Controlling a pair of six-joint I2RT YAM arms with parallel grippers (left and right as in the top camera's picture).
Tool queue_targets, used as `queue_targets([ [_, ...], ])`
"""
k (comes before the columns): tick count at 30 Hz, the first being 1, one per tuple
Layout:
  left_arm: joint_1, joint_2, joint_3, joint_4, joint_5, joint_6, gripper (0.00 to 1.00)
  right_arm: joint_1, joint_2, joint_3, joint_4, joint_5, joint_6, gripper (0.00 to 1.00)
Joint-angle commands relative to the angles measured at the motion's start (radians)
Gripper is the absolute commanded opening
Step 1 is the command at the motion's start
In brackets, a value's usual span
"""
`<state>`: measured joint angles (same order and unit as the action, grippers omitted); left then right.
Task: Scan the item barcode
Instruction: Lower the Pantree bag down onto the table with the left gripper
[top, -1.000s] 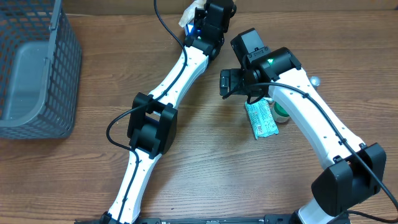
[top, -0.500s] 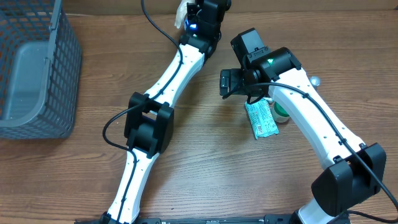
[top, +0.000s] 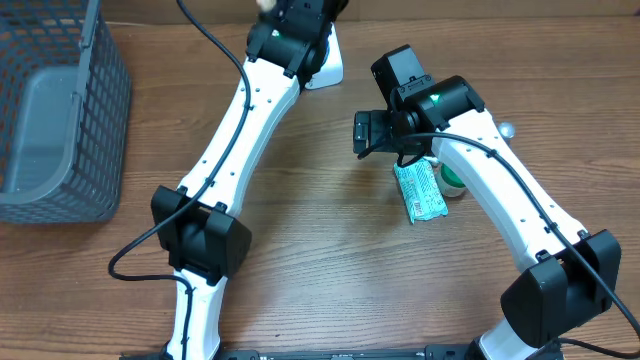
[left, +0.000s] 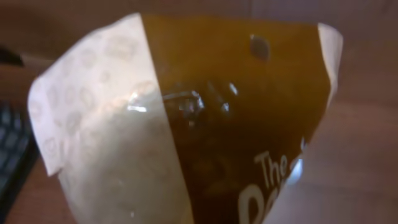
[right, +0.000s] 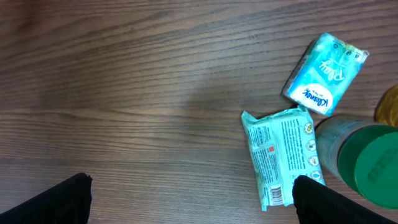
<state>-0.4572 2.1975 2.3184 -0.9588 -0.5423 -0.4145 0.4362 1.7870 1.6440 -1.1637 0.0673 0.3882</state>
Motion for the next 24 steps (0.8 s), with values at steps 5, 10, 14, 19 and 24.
queue_targets([
  [5,0.001,0.0,0.003,-0.259,0.372,-0.065,0.13,-0.006,-0.003,0.011,0.003,0.01,-0.004,1.0],
  [10,0.0,0.0,0.003,-0.387,0.491,-0.065,0.06,-0.006,-0.003,0.011,0.003,0.01,-0.004,1.0],
  [14,0.0,0.002,-0.001,-0.444,0.653,-0.065,0.05,-0.006,-0.003,0.011,0.003,0.01,-0.004,1.0],
  [19,-0.008,0.003,-0.018,-0.485,0.754,-0.064,0.05,-0.006,-0.003,0.011,0.003,0.01,-0.004,1.0],
  [24,-0.022,0.003,-0.075,-0.484,0.798,-0.064,0.04,-0.006,-0.003,0.011,0.003,0.01,-0.004,1.0],
])
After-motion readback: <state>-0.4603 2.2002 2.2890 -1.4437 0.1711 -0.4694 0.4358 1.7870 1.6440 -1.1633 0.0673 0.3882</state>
